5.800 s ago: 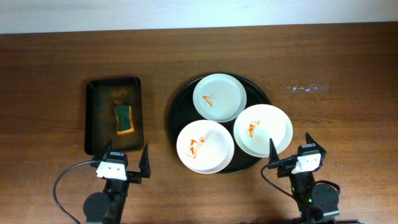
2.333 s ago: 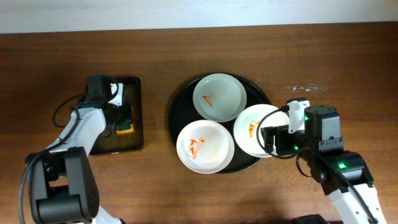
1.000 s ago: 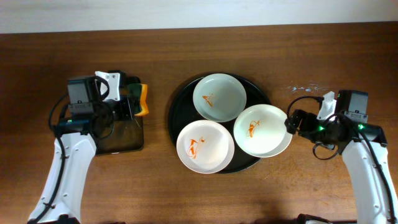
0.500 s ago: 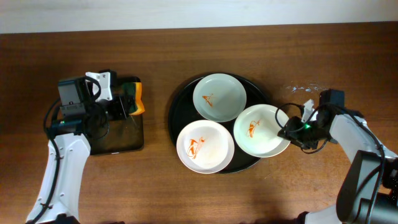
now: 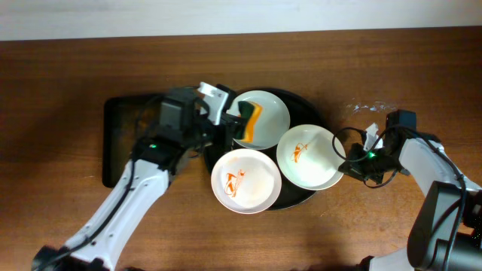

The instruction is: Clean dirty plates on tray and stack at the side

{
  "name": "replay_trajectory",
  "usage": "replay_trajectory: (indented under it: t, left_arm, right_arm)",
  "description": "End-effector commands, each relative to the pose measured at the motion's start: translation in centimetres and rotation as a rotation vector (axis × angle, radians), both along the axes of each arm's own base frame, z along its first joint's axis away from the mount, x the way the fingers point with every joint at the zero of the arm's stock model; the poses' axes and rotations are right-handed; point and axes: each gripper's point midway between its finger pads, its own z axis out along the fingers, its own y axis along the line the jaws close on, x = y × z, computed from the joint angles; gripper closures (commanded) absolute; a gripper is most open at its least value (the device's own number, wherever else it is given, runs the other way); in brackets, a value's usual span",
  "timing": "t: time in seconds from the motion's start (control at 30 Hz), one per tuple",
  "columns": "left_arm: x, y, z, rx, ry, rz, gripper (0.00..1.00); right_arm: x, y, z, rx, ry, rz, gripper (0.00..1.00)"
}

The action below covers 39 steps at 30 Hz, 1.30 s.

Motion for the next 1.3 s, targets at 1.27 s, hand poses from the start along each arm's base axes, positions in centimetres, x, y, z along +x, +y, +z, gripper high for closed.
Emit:
replay_trajectory:
  t: [1.27]
  left_arm:
    - [1.3, -1.9, -14.5, 0.432, 0.106, 0.251, 1.00]
  right_arm:
    - [1.9, 12.9, 3.2, -0.191, -0.214, 0.270, 0.96]
